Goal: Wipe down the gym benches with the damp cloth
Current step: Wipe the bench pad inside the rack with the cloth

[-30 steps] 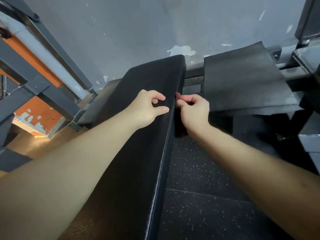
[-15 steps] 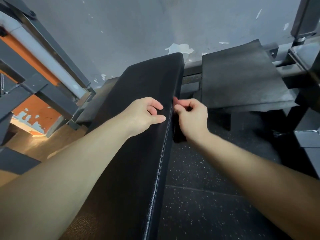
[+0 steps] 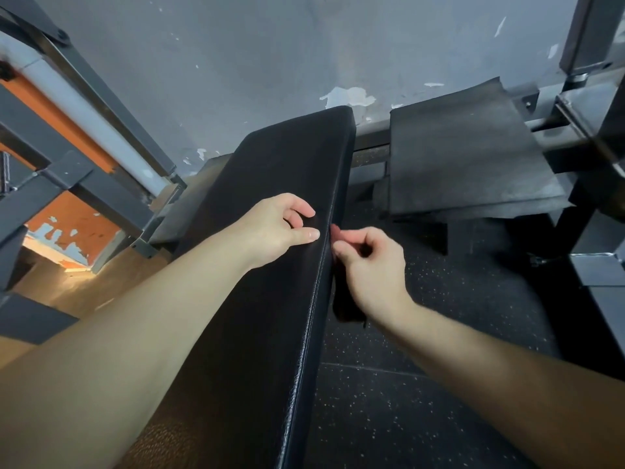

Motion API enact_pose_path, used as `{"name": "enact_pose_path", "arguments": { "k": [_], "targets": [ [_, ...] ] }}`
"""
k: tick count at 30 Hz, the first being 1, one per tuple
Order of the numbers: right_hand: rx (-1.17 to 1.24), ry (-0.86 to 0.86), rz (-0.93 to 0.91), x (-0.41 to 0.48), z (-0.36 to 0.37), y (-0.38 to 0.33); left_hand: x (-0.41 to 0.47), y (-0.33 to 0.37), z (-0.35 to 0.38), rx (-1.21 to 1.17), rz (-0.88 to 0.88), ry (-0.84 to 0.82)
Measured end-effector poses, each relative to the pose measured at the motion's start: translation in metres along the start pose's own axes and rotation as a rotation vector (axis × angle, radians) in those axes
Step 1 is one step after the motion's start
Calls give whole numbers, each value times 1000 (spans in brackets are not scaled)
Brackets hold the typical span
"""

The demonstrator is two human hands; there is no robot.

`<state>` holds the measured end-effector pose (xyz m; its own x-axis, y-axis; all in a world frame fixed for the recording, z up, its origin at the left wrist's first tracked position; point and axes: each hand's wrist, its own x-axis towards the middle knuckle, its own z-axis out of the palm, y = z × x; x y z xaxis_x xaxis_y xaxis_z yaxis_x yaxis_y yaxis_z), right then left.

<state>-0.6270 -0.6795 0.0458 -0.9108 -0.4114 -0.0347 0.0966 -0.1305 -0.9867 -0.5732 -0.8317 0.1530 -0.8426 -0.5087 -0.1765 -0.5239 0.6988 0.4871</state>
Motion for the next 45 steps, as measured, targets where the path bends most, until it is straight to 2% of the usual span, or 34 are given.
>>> {"name": "enact_pose_path", "arguments": {
  "k": [6, 9, 15, 23, 26, 30, 32, 39, 42, 45],
  "targets": [
    [25, 71, -1, 56, 13, -18, -2, 2, 0, 12, -3, 4],
    [-30, 57, -32, 27, 8, -12, -2, 1, 0, 0, -3, 5],
    [16, -80, 7, -42, -7, -1, -1, 1, 1, 7, 3, 3],
    [14, 63, 12, 40, 13, -10, -6, 6, 3, 31, 7, 27],
    [5, 51, -8, 4, 9, -4, -7, 4, 4, 8, 11, 45],
    [24, -55, 12, -50, -1, 7, -9, 6, 6, -2, 3, 51],
    [5, -76, 6, -42, -1, 4, -10, 7, 7, -6, 4, 58],
    [36, 63, 21, 28, 14, -15, -24, 11, 12, -16, 9, 131],
    [-8, 54, -36, 1, 11, -8, -32, 12, 16, 6, 12, 166],
    [-66, -60, -48, -45, -6, -1, -38, 12, 20, 15, 14, 197]
  ]
}}
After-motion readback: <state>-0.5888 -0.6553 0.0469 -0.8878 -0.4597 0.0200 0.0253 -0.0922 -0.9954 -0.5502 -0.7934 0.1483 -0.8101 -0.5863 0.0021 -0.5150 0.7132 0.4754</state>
